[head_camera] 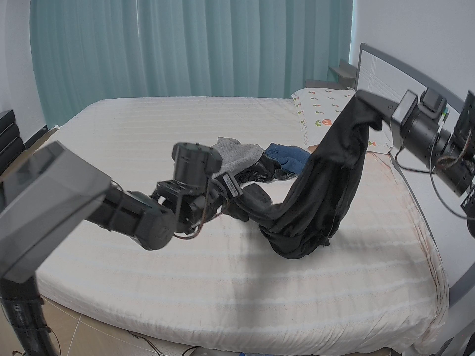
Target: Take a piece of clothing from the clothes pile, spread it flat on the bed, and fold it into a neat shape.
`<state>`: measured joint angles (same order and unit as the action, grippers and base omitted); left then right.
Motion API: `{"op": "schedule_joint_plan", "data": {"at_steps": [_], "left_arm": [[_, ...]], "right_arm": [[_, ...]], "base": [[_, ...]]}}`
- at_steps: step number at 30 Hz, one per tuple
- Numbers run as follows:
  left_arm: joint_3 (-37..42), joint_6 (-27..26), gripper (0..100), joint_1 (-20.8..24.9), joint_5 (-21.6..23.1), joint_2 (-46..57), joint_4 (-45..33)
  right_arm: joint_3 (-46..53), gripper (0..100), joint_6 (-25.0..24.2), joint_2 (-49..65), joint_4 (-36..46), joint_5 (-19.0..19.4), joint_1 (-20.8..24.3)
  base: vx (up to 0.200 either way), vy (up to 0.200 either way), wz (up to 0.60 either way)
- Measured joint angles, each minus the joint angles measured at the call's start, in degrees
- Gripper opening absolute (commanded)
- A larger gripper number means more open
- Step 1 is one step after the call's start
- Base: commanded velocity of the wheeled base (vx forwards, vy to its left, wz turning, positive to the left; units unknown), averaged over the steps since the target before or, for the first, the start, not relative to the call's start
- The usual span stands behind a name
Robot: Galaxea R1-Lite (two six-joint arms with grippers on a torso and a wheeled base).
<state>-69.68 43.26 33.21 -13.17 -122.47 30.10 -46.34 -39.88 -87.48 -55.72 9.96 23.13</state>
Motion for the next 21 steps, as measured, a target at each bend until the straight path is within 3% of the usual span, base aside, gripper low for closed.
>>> {"op": "schedule_joint_plan", "data": {"at_steps": [9,16,21], "left_arm": [[3.1,3.6,0,-1.0,0.3,13.1,-2.0],[7.9,10.1,0,-1.3,0.7,15.1,-2.3],[16.6,13.5,0,-1.6,2.5,17.1,-2.3]], "right_arm": [[-7.4,0,0.0,-1.9,-1.9,0.3,-3.1],[4.8,0,-1.1,-4.8,-7.5,-0.7,-3.6],[15.8,0,-2.1,-6.3,-12.0,-4.9,-3.0]], "base": [[0.000,0.000,0.00],[0.000,0.000,0.00],[-0.200,0.000,0.00]]}}
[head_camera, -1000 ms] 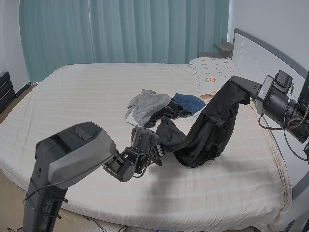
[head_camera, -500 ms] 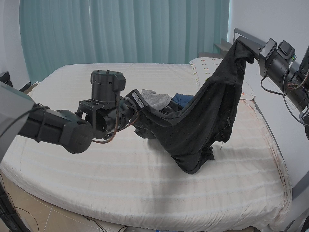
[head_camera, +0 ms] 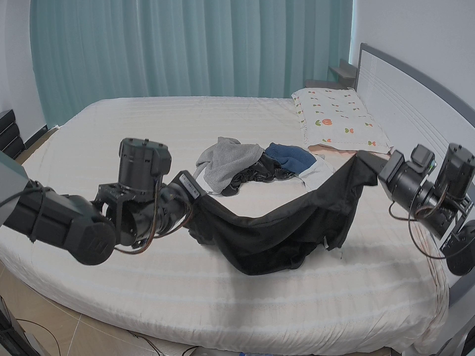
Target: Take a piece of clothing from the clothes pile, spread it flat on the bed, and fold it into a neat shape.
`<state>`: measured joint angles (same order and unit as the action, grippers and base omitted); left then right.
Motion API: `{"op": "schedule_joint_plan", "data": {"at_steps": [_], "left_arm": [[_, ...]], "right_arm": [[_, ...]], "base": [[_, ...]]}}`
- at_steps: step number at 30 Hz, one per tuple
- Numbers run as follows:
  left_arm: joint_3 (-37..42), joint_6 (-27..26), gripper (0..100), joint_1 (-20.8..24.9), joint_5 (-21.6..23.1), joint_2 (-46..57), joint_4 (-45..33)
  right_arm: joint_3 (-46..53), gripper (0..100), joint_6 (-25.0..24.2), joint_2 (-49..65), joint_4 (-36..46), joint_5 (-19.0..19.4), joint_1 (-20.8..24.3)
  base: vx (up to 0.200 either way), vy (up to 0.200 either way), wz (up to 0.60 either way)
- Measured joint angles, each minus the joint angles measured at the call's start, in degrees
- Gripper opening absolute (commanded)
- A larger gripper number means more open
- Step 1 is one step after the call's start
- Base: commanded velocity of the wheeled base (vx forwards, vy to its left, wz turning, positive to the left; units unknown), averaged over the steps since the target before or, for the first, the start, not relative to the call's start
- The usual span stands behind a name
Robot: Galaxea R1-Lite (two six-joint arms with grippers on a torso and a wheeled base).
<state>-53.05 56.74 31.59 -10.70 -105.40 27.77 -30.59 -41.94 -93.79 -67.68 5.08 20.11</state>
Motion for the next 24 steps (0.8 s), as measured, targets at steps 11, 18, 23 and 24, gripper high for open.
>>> {"op": "schedule_joint_plan", "data": {"at_steps": [11,18,23,24], "left_arm": [[13.9,2.8,0,0.0,3.8,5.8,4.1],[16.0,2.9,0,-0.2,3.9,6.4,9.0],[16.4,6.3,0,-0.6,3.7,6.1,10.0],[16.6,6.6,0,-0.9,3.8,6.0,10.1]], "right_arm": [[10.2,0,-3.1,-1.4,-4.7,-3.9,1.0],[9.7,0,-3.6,-3.5,-5.5,-2.9,0.9],[8.2,0,-5.1,-6.6,-7.5,-3.2,1.2],[7.8,0,-5.3,-7.1,-8.1,-3.3,1.3]], "base": [[-0.073,0.000,0.00],[0.000,0.000,0.00],[0.000,0.040,0.00],[0.000,0.200,0.00]]}}
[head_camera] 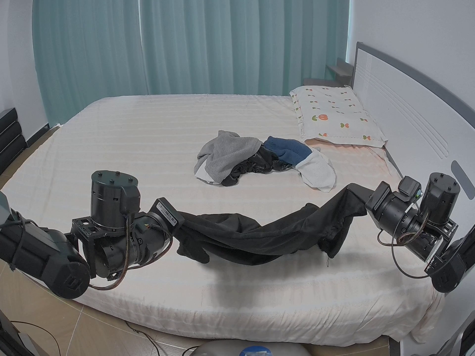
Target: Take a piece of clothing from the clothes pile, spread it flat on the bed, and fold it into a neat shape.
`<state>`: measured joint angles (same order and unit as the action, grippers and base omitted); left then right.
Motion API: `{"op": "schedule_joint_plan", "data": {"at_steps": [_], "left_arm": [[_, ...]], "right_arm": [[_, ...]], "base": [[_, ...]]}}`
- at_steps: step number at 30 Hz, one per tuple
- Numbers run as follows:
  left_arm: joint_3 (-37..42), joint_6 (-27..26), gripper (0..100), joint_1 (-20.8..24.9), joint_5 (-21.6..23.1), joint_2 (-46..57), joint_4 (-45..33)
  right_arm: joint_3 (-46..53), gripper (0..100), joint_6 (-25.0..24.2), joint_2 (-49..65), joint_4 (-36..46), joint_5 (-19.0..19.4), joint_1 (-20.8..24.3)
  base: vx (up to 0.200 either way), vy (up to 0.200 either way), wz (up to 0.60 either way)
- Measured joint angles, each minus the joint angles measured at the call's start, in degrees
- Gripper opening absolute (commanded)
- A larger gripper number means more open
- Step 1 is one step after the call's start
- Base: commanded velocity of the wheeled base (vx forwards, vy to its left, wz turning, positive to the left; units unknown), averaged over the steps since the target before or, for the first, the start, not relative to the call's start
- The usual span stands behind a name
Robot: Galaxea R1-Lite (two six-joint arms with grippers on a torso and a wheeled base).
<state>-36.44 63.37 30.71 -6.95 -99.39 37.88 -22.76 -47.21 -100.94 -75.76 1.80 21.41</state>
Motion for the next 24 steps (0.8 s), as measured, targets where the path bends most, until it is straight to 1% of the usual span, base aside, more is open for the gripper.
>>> {"op": "schedule_joint_plan", "data": {"at_steps": [5,12,16,21,24], "left_arm": [[0.7,0.6,0,-1.7,0.3,-0.1,0.2],[0.9,0.7,0,-2.2,0.3,0.3,0.2],[0.9,0.8,0,-2.2,0.3,0.7,0.3],[0.9,0.8,0,-2.6,0.3,1.4,0.2],[0.9,0.8,0,-2.8,0.3,2.1,0.2]], "right_arm": [[-0.1,0,-0.5,-2.1,-1.0,-0.6,0.9],[-0.4,0,-0.2,-3.1,-1.0,-5.0,1.5],[-0.8,0,-0.2,-3.3,-1.0,-5.4,1.4],[-1.7,0,-0.3,-3.4,-1.5,-7.7,1.3],[-1.9,0,-0.4,-3.4,-2.8,-8.2,1.4]], "base": [[0.000,0.200,0.00],[0.000,0.200,0.00],[0.000,0.200,0.00],[0.000,0.200,0.00],[0.000,0.200,0.00]]}}
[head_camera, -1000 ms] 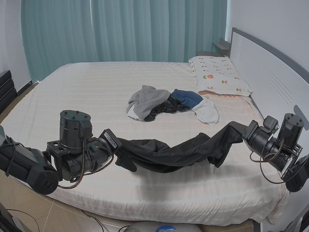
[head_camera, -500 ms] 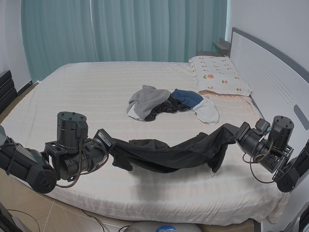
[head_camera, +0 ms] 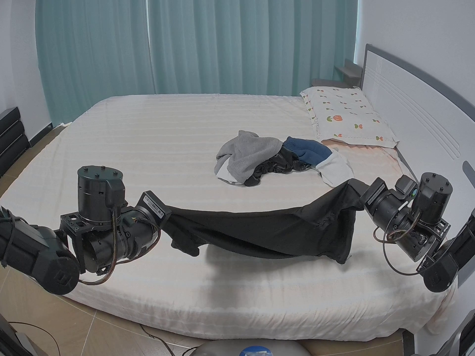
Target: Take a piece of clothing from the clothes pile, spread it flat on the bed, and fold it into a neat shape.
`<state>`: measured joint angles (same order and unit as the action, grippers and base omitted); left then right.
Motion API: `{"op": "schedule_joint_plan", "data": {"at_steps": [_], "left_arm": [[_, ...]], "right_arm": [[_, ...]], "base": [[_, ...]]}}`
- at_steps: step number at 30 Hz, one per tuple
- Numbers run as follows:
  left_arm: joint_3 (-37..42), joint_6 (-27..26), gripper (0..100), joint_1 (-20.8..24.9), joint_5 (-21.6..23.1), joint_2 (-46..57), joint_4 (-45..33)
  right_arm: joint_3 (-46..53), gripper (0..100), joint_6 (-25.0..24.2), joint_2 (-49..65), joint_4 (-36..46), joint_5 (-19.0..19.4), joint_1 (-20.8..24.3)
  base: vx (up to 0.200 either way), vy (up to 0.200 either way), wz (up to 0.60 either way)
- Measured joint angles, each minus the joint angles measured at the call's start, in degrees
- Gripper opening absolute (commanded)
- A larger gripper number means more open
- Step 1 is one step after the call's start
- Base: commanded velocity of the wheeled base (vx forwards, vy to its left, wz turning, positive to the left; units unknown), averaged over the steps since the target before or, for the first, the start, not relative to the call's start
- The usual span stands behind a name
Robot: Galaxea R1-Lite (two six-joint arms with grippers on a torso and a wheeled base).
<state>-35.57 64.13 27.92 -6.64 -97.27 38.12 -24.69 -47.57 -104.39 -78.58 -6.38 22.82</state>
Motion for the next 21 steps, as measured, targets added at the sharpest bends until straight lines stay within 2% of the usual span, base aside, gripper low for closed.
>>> {"op": "schedule_joint_plan", "data": {"at_steps": [9,21], "left_arm": [[0.1,0.0,0,-0.1,0.0,1.9,-0.1],[0.1,-0.1,0,-0.1,0.0,2.9,-0.2]], "right_arm": [[0.2,0,-0.2,-0.4,-8.7,-0.7,-0.1],[0.2,0,-0.5,-0.7,-9.4,-0.6,-0.1]], "base": [[0.000,0.200,0.00],[0.000,0.200,0.00]]}}
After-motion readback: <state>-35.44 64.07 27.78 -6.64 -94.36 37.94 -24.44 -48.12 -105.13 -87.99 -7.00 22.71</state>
